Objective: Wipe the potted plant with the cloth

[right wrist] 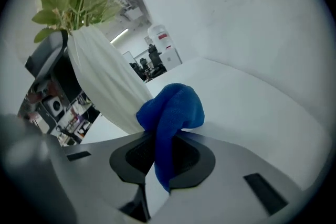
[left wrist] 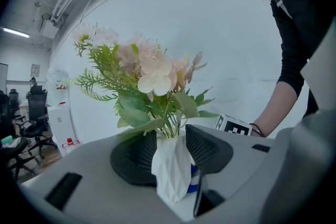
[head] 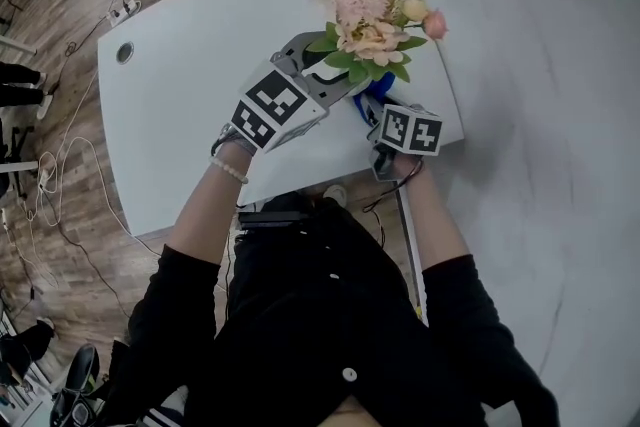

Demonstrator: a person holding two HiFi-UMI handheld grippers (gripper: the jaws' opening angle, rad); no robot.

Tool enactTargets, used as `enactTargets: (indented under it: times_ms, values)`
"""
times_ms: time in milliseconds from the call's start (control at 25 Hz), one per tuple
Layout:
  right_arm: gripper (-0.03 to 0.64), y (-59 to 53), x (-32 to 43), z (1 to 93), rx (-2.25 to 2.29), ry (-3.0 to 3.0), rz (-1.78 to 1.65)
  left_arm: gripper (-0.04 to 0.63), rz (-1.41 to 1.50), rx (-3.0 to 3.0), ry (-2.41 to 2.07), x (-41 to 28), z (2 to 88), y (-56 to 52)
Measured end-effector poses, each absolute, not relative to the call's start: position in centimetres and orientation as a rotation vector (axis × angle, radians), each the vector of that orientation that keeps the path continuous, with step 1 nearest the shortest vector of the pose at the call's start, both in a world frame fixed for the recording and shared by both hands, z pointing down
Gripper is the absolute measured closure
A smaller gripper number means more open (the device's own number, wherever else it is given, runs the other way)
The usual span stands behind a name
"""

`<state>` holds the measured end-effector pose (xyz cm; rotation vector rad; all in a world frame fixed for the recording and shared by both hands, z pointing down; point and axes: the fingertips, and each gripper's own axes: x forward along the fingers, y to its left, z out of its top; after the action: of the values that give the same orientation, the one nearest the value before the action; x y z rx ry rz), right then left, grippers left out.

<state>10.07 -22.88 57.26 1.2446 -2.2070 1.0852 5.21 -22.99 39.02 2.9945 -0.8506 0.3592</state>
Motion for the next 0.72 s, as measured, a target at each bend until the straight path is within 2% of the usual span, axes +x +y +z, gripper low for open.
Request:
enactTargets:
  times_ms: [320, 560, 720]
  values:
    - [0.533, -21.0, 9.6, 52.9, 1.314, -2.309, 1.302, 0.411, 0.347, 2.999, -0.862, 5.2, 39.0, -22.9]
    - [0.533, -20.2, 10.3, 48.4, 1.340, -2.458, 1.056, 0.410, 0.342, 3.031, -0.863, 5.5, 38.8, -22.6]
    - [0.533, -19.7, 11.4, 47.1, 1.408, -2.467, 1.008, 0.410, 0.345, 3.044, -0.862, 5.5, 38.8, -22.6]
